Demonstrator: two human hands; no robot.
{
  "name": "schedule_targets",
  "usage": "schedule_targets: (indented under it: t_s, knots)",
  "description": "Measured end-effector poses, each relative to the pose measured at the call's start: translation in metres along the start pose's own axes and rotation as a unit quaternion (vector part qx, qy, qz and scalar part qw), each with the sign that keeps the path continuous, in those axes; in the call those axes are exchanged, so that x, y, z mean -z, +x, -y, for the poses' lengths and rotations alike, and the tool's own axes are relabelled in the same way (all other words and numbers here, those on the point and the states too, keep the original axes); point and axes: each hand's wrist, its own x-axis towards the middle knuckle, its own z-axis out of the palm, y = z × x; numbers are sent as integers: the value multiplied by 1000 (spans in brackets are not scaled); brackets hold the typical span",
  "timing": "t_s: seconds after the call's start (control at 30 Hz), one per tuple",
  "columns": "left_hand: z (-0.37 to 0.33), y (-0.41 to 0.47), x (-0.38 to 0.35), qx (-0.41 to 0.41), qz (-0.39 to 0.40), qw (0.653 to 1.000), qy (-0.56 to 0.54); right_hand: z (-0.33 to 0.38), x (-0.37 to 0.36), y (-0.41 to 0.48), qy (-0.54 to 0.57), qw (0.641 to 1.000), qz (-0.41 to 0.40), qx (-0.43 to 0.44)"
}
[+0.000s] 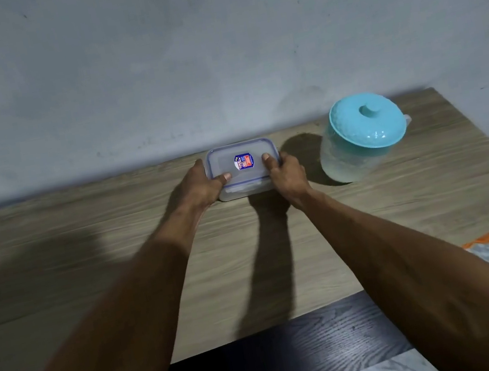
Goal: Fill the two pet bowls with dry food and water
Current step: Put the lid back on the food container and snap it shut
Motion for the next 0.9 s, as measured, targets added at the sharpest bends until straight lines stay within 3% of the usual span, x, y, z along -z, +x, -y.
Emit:
schedule_targets:
  t_s: [0.23,0.67,0.9]
  knots:
    - [-62,-79,3,30,-78,996,21,-2,-7,0,9,1000,-21,-13]
    - [-54,-99,-14,56,-92,982,-155,-1,-4,-9,36,998,-14,-51]
    - [-51,-161,-17,51,-127,980,-147,-14,12,-65,66,996,-25,-49]
